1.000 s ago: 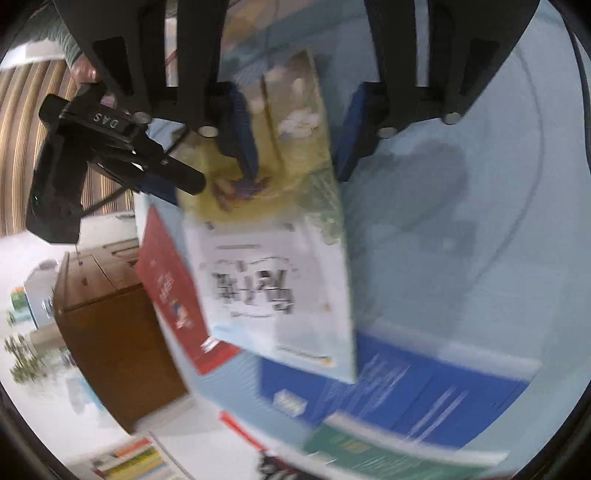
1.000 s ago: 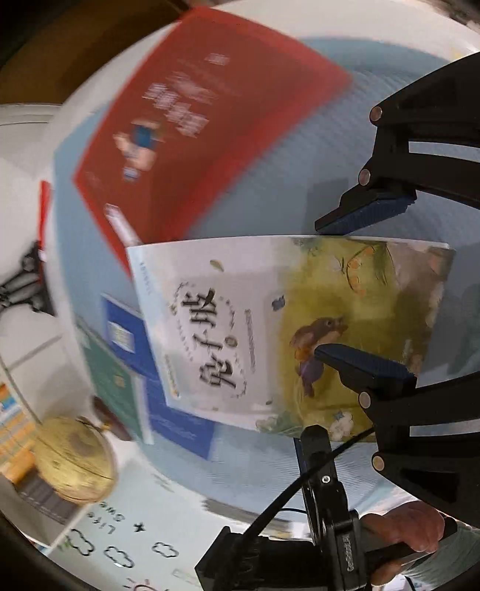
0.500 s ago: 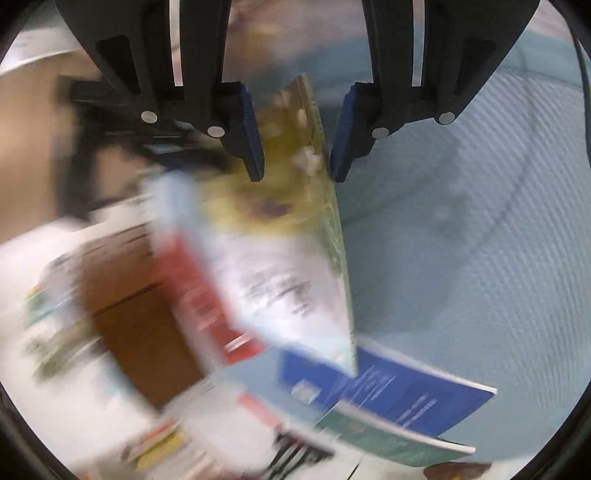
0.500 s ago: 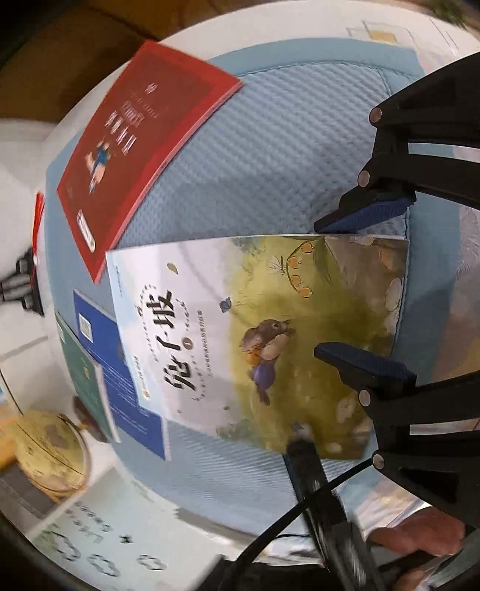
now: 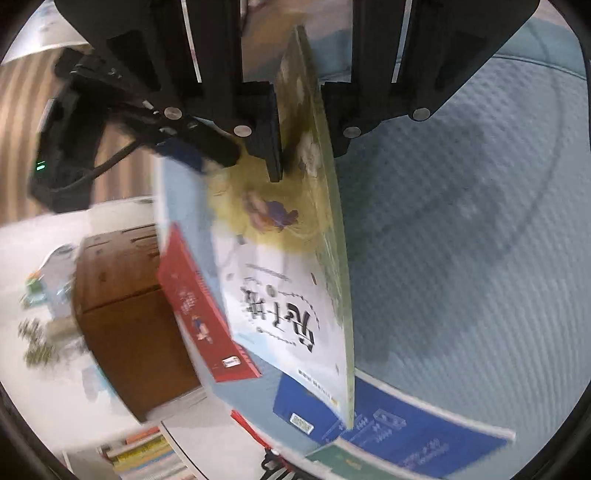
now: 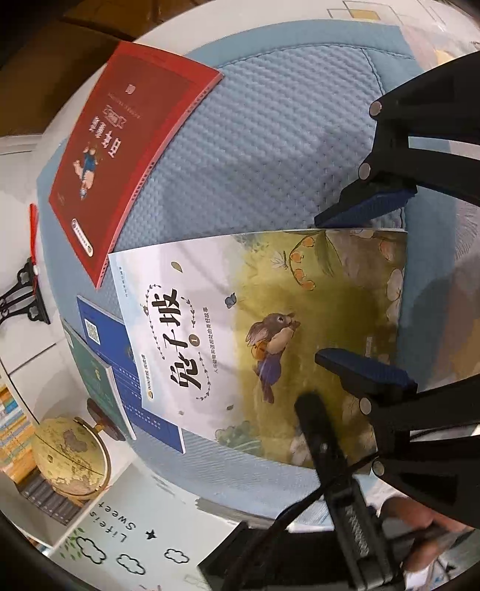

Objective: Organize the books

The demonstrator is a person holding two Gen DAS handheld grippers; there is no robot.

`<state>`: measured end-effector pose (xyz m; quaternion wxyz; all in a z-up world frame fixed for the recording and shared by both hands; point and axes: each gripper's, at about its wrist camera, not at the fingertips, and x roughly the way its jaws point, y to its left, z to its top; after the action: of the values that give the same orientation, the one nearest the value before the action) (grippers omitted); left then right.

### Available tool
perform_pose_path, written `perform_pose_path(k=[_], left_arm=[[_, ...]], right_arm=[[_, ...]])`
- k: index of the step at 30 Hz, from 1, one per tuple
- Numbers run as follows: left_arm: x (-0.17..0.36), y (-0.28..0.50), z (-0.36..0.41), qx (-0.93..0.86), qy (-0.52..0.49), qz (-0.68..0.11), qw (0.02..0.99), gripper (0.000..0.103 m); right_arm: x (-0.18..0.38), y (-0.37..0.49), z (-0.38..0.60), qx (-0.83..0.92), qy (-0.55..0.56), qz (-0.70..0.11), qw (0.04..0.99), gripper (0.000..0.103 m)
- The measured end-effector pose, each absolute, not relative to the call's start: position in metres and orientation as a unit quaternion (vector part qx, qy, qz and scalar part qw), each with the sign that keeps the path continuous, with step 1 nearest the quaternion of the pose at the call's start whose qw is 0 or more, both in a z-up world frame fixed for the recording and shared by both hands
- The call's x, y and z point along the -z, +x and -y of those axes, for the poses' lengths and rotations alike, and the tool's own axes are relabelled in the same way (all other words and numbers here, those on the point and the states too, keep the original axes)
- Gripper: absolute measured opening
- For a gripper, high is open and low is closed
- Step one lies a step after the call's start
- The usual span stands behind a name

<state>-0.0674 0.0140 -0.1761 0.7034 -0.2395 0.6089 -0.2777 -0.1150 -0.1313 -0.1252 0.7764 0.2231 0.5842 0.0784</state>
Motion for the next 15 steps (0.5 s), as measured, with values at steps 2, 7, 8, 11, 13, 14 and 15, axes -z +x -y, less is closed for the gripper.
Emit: perform_pose_path(k=[2, 7, 8, 11, 13, 14, 15], left_arm=[[0.173, -0.066, -0.022, 0.302, -0.301, -0.606, 0.671, 0.010], [0.166, -0.054, -0.034, 0.343, -0.400, -0.599, 0.603, 0.010], [0.168, -0.052, -0.035, 0.342, -0.420, -0.599, 0.591, 0.010], [0.178, -0.045, -0.037, 0.341, -0.461, -0.600, 0.558, 0.010], [0.181, -0.043, -0.038, 0.336, -0.466, -0.607, 0.548, 0.010], [0.181, -0.041, -0.038, 0.333, -0.457, -0.610, 0.555, 0.010], [0.179, -0.041, -0.038, 0.329, -0.443, -0.614, 0.565, 0.009]], right_arm=[[0.126, -0.112, 0.139, -0.091, 0.252, -0.598, 0.756, 0.071], [0.131, -0.117, 0.175, -0.126, 0.376, -0.580, 0.711, 0.086], [0.136, -0.117, 0.183, -0.137, 0.411, -0.572, 0.697, 0.087], [0.150, -0.111, 0.192, -0.160, 0.482, -0.549, 0.664, 0.086], [0.154, -0.106, 0.191, -0.174, 0.506, -0.535, 0.654, 0.068], [0.155, -0.102, 0.189, -0.177, 0.511, -0.533, 0.650, 0.054], [0.155, -0.097, 0.188, -0.173, 0.502, -0.538, 0.655, 0.046]])
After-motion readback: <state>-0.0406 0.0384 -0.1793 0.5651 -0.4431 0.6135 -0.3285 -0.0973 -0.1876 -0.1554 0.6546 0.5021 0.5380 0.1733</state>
